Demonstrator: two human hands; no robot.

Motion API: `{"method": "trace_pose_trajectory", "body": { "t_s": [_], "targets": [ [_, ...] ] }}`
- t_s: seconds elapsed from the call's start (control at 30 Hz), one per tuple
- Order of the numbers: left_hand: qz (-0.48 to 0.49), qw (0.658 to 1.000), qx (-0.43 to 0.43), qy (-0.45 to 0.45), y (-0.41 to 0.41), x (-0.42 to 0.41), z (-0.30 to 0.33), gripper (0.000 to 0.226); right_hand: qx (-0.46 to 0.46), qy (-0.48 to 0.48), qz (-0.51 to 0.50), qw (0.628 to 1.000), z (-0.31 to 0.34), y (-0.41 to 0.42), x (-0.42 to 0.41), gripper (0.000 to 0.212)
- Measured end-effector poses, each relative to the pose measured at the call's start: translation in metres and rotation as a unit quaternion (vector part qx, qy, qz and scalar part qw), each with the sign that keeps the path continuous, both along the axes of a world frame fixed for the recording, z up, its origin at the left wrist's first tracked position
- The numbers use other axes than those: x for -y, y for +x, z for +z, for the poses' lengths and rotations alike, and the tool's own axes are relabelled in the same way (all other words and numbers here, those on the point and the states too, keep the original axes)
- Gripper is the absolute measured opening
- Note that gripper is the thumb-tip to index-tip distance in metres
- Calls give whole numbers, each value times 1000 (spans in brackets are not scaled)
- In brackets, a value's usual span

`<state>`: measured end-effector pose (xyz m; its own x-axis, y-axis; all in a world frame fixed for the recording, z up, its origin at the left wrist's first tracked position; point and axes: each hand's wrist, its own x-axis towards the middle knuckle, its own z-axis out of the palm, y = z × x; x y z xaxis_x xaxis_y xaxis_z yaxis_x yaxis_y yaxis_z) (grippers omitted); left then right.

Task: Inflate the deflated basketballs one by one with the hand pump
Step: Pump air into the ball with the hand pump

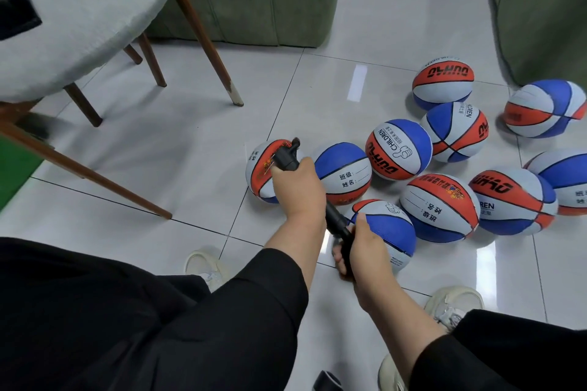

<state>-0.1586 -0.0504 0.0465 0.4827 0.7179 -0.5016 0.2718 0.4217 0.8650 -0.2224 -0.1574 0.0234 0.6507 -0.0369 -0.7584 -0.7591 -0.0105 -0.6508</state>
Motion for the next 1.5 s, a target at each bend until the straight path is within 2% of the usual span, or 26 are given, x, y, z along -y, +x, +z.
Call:
{"method": "trace_pose_trajectory", "body": {
  "t_s": [0.13,0.2,0.3,0.47,0.57,0.8,0.93,1.17,1.33,1.43,1.5],
  "targets": [
    [18,1000,15,-2,4,-13,-3,7,-11,7,-8,1000,-11,-14,10,57],
    [19,1000,14,-2,4,-12,-4,8,5,-13,-4,1000,-12,-12,9,52],
    [7,1000,13,-7,2,0,-6,24,57,-68,18,996,-8,-5,4,43],
    [3,999,11,-32,-7,16,-7,24,127,-131,25,983,-5,2,1,47],
    [8,999,12,-40,-9,13,-6,24,118,-91,8,989,0,5,-1,59],
    [-2,999,26,-36,-13,17,-1,23,37,56,-72,995,6,5,0,66],
    [-17,999,22,-28,-11,16,2,23,2,33,-74,997,0,3,1,58],
    [13,1000,27,2,3,-2,7,39,-32,13,-78,996,-22,-10,13,66],
    [-7,1000,19,2,1,7,3,33,3,23,-88,996,-5,3,-1,59],
    [-19,1000,9,7,-7,18,1,22,15,26,-82,996,-1,5,-6,63],
    [-12,1000,4,5,-10,20,-4,24,18,13,-75,997,-4,5,-6,65]
  ]
}}
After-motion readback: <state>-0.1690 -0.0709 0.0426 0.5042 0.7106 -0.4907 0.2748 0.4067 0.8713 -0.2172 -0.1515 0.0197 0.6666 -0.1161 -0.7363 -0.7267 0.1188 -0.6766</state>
